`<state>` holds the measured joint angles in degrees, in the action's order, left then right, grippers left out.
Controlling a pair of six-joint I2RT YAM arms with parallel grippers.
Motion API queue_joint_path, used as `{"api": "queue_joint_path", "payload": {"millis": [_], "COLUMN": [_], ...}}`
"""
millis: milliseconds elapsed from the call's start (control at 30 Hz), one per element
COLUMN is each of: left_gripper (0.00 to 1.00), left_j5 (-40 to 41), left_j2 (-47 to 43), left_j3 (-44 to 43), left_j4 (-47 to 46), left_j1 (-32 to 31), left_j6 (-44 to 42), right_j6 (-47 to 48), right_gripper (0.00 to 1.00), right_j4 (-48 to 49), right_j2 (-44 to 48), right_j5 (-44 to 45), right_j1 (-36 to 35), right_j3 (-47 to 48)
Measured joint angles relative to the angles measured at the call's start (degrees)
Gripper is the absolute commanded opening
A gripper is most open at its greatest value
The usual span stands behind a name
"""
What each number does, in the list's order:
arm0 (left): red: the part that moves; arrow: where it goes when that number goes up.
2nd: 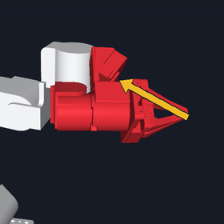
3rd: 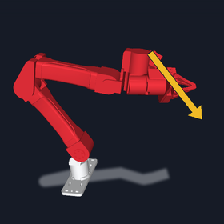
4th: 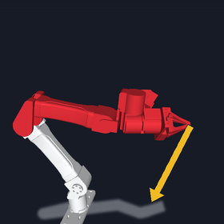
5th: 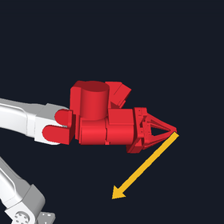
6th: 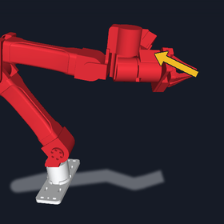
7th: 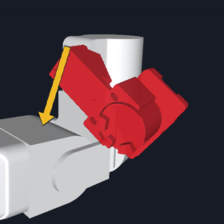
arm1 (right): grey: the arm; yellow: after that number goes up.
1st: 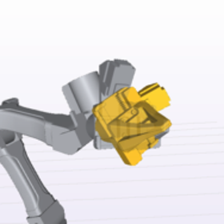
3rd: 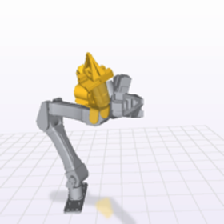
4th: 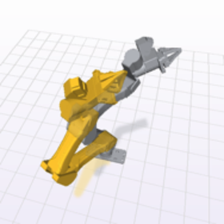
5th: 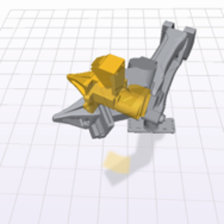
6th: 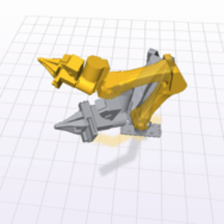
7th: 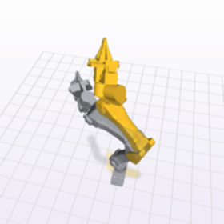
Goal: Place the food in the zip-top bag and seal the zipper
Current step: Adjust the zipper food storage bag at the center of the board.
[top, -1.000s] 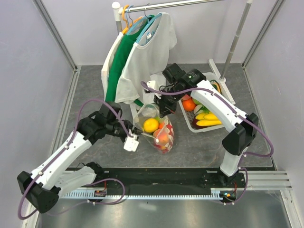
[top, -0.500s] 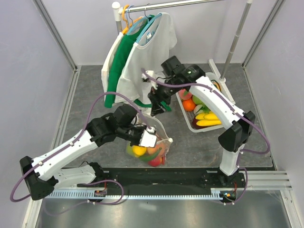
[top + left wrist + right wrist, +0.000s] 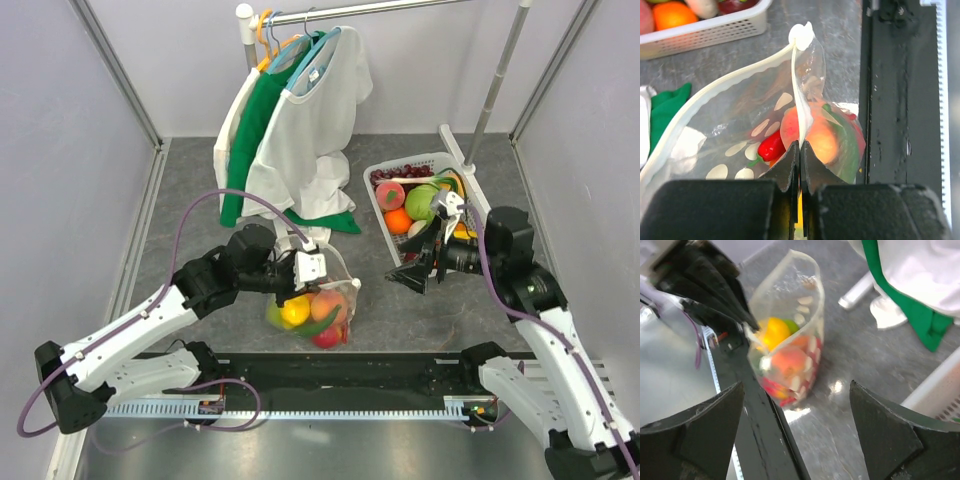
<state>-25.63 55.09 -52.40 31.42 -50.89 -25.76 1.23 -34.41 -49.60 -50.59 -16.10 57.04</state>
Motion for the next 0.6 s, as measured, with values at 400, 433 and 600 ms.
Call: {"api": "queue_joint_path", "payload": {"millis": [400, 433, 600], "left_gripper": [0.02, 0.02, 0.02], "left_j5": [4.0, 4.55, 5.99], "left_j2": [0.79, 0.9, 0.94], "left_j3": [0.0, -0.02, -0.02], "left_j4": [-3.78, -4.02, -5.11], "left_j1": [3.23, 3.76, 5.35], "left_j6": [8.76, 9.49, 12.46], "right_j6": [-16.02, -16.02, -16.06], "right_gripper": [0.73, 0.74, 0.7], "right_j4": [24.92, 25.99, 30.97], "right_j2": [0.35, -0.26, -0.85], "right_j5": [3.93, 4.59, 7.19], "right_j1": [-10.19, -11.91, -16.92], "right_j3": [-16.87, -16.87, -17.99]}}
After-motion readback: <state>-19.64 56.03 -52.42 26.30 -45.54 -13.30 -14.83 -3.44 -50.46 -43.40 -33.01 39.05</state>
